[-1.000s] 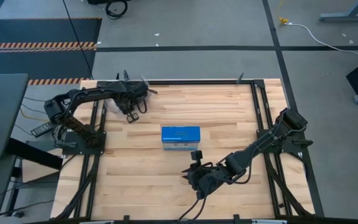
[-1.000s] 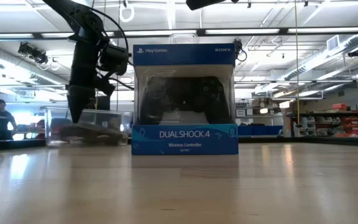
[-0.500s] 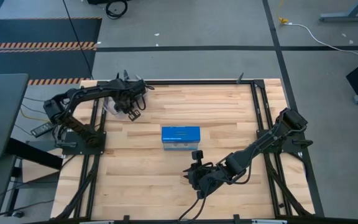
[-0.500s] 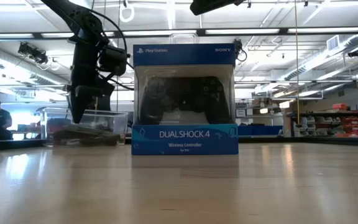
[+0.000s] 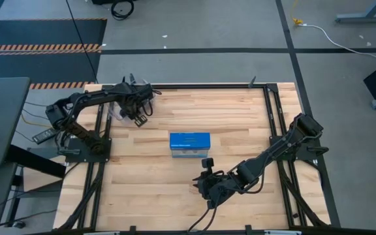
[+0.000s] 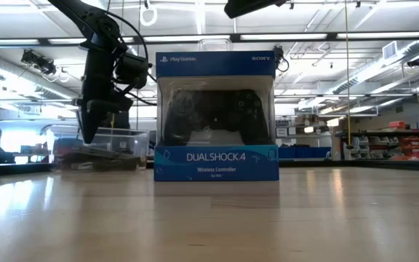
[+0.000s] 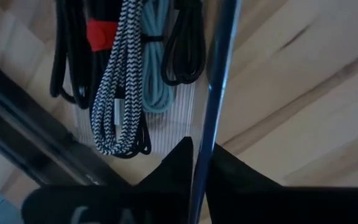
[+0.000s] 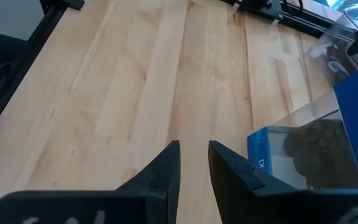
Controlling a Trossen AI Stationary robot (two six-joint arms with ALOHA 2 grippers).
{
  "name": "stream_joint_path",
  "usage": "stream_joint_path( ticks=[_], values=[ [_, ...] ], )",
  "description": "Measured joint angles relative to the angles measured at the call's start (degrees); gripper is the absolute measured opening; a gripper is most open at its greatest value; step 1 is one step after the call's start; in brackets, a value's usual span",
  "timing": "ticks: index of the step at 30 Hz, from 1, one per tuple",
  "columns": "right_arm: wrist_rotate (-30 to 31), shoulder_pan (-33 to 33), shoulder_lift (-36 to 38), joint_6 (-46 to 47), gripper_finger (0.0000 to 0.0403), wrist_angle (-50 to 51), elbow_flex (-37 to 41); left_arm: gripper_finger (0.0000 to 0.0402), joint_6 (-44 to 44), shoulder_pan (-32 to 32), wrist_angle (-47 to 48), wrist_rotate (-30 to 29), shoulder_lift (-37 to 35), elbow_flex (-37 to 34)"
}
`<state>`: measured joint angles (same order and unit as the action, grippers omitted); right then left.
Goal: Pick and place USB-C Cables
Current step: Adjust the transparent bin
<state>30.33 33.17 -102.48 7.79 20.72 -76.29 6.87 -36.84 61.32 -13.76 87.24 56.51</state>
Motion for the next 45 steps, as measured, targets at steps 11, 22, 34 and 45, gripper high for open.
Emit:
stream_joint_path(
  ticks=[11, 22, 34, 45],
  values=[
    [0.0, 0.02, 0.0, 0.02, 0.0089, 0.16, 0.0, 0.0058, 0.85, -0.07, 0.25, 0.69, 0.0, -0.02],
    [0.0, 0.02, 0.0, 0.2, 0.0089, 0.84, 0.0, 0.0059, 3.02, 0.45, 1.9, 1.99, -5.53, -0.04],
    [0.0, 0.03, 0.0, 1.2, 0.0089, 0.86, 0.02, 0.0059, 6.15, 0.42, 3.8, 1.96, -13.26, -0.02],
    [0.0, 0.2, 0.0, 1.22, 0.0089, 0.87, 0.02, 0.0059, -2.05, 3.38, -7.4, 1.36, -13.64, -0.02]
  ],
)
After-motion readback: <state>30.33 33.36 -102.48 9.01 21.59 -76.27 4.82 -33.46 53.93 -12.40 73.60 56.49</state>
